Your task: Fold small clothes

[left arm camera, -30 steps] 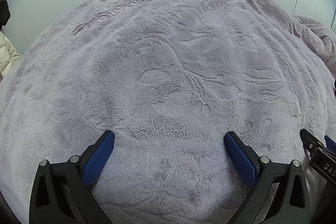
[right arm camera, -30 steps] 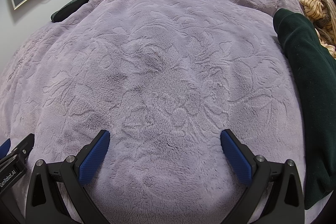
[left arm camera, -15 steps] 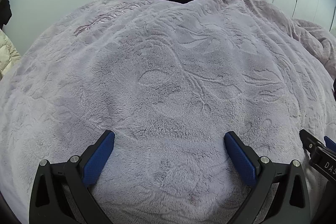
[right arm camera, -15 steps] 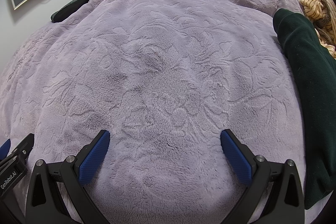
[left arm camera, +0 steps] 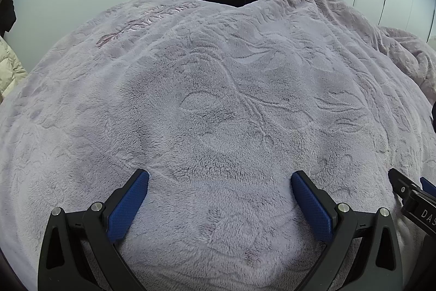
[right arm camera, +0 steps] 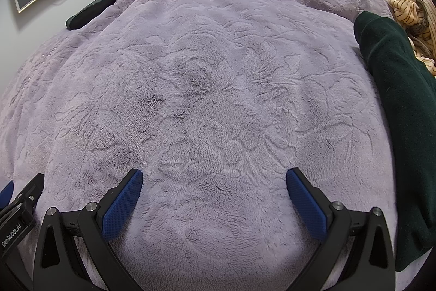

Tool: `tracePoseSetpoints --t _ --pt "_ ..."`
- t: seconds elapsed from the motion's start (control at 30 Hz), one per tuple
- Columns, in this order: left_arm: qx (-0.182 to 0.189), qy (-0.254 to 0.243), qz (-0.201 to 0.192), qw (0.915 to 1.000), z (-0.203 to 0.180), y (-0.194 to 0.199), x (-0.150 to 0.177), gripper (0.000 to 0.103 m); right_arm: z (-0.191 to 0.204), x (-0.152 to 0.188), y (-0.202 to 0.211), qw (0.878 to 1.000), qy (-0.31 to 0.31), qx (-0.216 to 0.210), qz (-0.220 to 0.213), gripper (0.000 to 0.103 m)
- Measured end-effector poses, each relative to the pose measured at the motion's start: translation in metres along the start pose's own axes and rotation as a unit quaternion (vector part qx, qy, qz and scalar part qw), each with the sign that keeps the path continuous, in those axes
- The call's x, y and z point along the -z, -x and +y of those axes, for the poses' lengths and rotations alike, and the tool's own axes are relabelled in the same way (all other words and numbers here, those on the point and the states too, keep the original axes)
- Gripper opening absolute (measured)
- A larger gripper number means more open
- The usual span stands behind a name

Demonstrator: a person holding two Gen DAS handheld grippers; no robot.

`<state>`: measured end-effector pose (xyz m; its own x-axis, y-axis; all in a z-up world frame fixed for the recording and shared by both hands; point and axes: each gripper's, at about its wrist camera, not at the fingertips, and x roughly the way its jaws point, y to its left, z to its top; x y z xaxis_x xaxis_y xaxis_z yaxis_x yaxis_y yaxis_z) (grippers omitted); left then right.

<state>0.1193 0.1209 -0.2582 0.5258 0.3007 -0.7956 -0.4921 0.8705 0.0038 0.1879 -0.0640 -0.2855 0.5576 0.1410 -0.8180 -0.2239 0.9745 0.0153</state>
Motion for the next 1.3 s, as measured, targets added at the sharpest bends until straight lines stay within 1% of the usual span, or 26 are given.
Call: tracePoseSetpoints --t 1.3 --pt "0.000 0.001 0.000 1.0000 0.0001 0.0000 -0.0002 0.103 0.0007 0.0000 0.0005 1.000 0.004 0.005 -0.001 0.103"
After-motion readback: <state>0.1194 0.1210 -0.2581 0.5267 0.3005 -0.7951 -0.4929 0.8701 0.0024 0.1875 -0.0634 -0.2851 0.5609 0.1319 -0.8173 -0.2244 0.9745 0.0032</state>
